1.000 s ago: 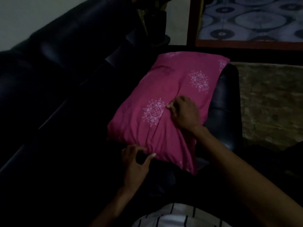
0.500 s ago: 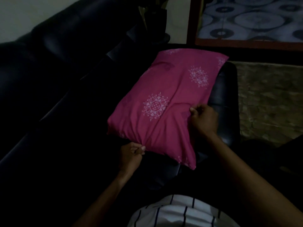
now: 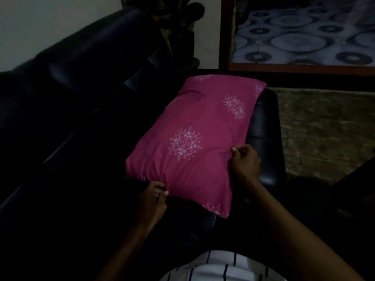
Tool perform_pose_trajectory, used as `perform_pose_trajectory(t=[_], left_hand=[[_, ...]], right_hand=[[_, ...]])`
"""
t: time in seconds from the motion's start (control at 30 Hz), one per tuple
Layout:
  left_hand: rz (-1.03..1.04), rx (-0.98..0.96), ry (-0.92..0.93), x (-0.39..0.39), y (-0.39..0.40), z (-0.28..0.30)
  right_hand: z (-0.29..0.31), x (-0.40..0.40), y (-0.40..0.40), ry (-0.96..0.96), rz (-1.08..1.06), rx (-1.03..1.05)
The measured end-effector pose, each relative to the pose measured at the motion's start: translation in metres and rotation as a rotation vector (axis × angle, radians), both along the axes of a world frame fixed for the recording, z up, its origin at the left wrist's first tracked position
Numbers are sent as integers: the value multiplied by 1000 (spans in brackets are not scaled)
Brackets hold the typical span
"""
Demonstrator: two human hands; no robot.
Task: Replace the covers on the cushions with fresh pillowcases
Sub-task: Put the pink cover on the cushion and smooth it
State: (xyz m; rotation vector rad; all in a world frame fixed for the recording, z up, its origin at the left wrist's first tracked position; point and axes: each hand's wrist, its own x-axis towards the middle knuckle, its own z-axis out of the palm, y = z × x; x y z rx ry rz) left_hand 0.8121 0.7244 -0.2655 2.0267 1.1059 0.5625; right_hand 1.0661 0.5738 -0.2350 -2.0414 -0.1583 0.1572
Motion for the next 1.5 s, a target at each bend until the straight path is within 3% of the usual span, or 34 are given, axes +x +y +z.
perform_pose_trajectory(t=[0.13, 0.3, 0.37, 0.5, 0.67, 0.77, 1.0, 1.1, 1.23, 1.37, 1.5], left_hand=[[21, -143, -40, 2, -19, 3], [70, -580, -157, 15, -57, -2], [104, -624, -204, 25, -60, -3], [148, -628, -248, 34, -60, -6], [79, -381, -74, 16, -45, -17], [170, -249, -64, -7, -25, -10], [-132, 144, -209, 14, -7, 34], [-316, 290, -104, 52, -5, 49], [-315, 449, 49, 84, -2, 60], [-246, 377, 10, 86, 11, 63], [-170, 315, -37, 83, 28, 62]], right_hand=[[2, 0, -17, 94, 147, -12], [14, 0, -40, 551, 502, -85], [21, -13, -47, 624, 635, -196], [10, -28, -45, 634, 520, -159], [-10, -25, -43, 422, 446, -293], [-12, -22, -46, 367, 450, -294], [7, -21, -35, 500, 340, -87], [7, -22, -36, 568, 271, -6], [-2, -21, -38, 587, 179, 90], [-11, -27, -33, 510, 111, 91], [-21, -32, -38, 343, 91, -49]])
